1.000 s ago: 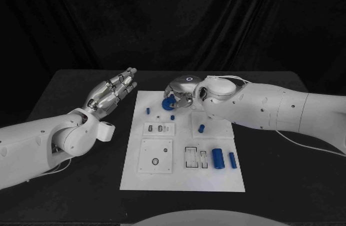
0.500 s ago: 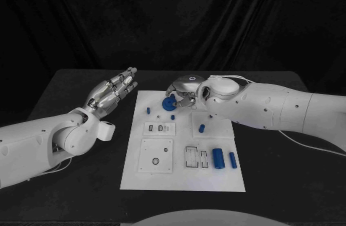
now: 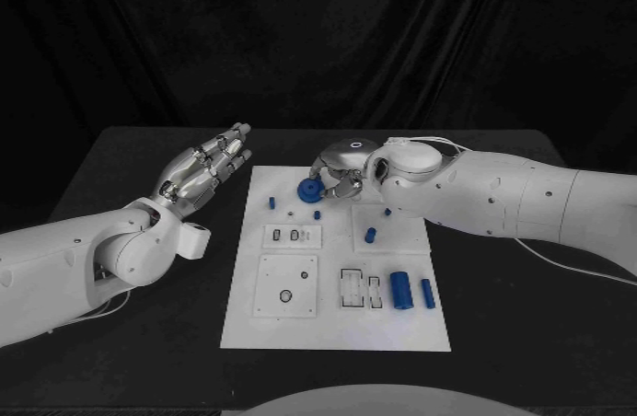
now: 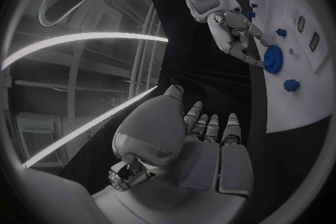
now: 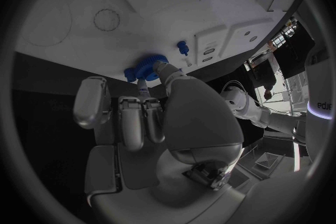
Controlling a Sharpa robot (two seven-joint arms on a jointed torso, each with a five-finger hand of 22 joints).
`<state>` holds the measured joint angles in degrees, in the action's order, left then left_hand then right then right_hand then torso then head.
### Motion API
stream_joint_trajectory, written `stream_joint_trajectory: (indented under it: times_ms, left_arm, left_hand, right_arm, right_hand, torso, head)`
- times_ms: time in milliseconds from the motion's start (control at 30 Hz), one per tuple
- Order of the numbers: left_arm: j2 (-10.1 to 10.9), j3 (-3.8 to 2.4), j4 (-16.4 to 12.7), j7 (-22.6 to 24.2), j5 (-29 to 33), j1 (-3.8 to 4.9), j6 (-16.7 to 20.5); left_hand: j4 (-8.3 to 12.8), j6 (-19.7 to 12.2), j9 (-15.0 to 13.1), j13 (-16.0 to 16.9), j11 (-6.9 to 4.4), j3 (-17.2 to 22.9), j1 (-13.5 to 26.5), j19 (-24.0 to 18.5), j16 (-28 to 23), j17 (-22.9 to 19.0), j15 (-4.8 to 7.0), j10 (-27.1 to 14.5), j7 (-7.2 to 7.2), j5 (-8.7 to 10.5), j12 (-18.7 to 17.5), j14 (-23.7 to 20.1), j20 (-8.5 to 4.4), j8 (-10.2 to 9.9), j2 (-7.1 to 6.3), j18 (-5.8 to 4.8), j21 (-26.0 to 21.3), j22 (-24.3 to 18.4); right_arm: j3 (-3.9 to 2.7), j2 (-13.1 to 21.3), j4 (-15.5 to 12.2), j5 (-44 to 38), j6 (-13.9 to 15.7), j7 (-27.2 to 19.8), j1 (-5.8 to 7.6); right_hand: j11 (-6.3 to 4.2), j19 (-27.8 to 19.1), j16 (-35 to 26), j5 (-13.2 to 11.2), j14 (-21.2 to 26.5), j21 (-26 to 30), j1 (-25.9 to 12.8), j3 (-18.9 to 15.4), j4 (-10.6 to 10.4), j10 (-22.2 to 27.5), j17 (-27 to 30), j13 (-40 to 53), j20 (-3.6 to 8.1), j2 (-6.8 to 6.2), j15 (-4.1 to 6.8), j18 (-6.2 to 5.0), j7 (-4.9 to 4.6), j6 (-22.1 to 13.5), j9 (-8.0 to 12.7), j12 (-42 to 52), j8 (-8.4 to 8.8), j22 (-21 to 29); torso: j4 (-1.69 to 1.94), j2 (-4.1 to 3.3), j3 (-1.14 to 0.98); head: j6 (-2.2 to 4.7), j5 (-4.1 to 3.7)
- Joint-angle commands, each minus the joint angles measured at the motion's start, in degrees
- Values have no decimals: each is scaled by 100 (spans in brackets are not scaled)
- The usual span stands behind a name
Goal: Assemble the parts on the task board
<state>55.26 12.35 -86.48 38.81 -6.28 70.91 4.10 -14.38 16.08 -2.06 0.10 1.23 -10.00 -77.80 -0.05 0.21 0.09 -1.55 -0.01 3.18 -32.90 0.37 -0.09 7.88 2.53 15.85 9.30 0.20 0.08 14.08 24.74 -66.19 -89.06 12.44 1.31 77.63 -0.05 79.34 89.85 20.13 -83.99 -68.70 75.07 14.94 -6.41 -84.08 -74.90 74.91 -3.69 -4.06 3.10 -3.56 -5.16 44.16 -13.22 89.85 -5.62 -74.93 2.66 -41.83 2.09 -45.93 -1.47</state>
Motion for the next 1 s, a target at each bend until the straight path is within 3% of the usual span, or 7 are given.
stream_joint_trajectory:
  times_ms: [33,400,700,867,900,1000]
  left_arm:
    - [2,-6,-13,231,-1,14,-66]
    - [28,-6,-29,229,-1,14,-60]
    - [77,-6,-39,229,-1,14,-58]
    - [112,-5,-41,227,-1,13,-55]
    - [123,-5,-43,226,-1,13,-54]
    - [141,-5,-45,219,-1,13,-51]
  left_hand:
    - [-5,18,-9,-10,51,29,-52,5,-21,-9,-27,1,42,-39,-37,9,44,36,15,91,-20,-8]
    - [3,34,-12,-10,71,48,-57,5,-21,-9,-32,1,60,-43,-37,9,55,43,26,94,-20,-8]
    - [3,34,-12,-10,71,48,-57,5,-21,-9,-32,1,60,-43,-37,9,55,43,26,94,-20,-8]
    - [6,36,-12,-10,76,58,-60,5,-21,-9,-35,1,65,-47,-37,9,58,44,33,95,-20,-8]
    - [6,36,-12,-10,76,58,-60,5,-21,-9,-35,1,65,-47,-37,9,58,44,33,95,-20,-8]
    - [6,36,-12,-10,76,58,-60,5,-21,-9,-35,1,65,-47,-37,9,58,44,33,95,-20,-8]
  right_arm:
    - [-2,21,-16,-34,-181,56,-16]
    - [-1,110,-21,-34,-195,101,-23]
    - [-1,398,-230,-34,259,86,-20]
    - [-1,726,-544,-34,483,123,74]
    - [-1,852,-673,-34,506,158,127]
    - [0,1180,-1003,-34,499,263,287]
  right_hand:
    - [42,-25,15,-22,-601,40,-73,9,-32,-592,-1510,1509,-4,3,-45,-95,-3,131,14,15,-46,-901]
    - [69,-38,15,26,-601,90,-118,66,-52,-592,-1510,1509,-24,21,-66,-102,-38,443,45,15,-110,-895]
    - [35,3,15,-113,-601,51,-74,89,17,-592,-1510,1509,-17,15,-45,-95,15,952,-71,15,-315,-912]
    - [16,3,15,-405,-601,78,-111,31,-6,-592,-1510,1509,1,16,-25,-98,34,963,-116,15,-327,-907]
    - [15,-3,15,-620,-601,104,-164,-8,-64,-592,-1510,1509,3,21,-27,-101,31,878,-96,15,-271,-900]
    - [13,1,15,-817,-601,121,-204,-49,-125,-592,-1510,1509,7,21,-21,-104,30,820,-72,15,-222,-896]
  torso:
    - [-8,2,1]
    - [-1,-3,0]
    - [-4,1,2]
    - [-3,4,2]
    - [-1,3,1]
    - [-1,5,0]
  head:
    - [-3,9]
    - [0,3]
    - [25,36]
    - [46,43]
    - [48,49]
    - [37,56]
